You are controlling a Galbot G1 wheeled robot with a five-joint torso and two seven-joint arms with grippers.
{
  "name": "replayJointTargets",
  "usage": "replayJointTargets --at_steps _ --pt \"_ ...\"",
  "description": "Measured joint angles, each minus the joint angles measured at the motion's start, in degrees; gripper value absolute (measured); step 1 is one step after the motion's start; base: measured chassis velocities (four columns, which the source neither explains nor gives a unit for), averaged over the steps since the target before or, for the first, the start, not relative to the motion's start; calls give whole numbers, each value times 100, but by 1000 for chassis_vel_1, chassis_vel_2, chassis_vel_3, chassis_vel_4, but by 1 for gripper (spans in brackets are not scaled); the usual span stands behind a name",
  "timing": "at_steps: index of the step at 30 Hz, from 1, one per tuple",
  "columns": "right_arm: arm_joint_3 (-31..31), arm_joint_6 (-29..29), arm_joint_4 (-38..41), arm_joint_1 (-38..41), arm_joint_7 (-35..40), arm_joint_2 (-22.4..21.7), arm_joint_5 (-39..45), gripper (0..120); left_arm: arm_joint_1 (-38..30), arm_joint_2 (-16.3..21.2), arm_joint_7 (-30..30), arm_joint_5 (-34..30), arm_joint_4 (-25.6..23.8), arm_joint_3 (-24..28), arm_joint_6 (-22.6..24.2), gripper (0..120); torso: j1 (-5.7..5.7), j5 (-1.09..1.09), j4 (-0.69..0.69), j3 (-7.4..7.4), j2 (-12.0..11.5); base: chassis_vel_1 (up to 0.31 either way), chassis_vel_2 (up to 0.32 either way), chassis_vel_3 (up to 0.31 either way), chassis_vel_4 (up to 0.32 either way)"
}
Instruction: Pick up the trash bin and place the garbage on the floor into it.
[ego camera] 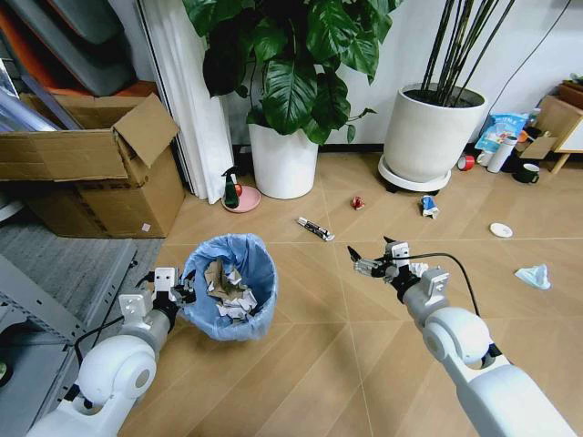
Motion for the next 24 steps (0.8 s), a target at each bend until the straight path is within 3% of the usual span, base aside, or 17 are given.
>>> replayJointTargets --at_steps 8,24 --pt "23 34 -7 -163 3 48 -92 100 25 -32 16 49 -16 5 -27 0 1 -1 -2 1 0 -165 139 150 -171" --pt "20 37 -63 -192 4 77 -127 100 109 -41 62 126 -62 -1 -70 0 1 -1 -1 2 0 -235 228 242 -231"
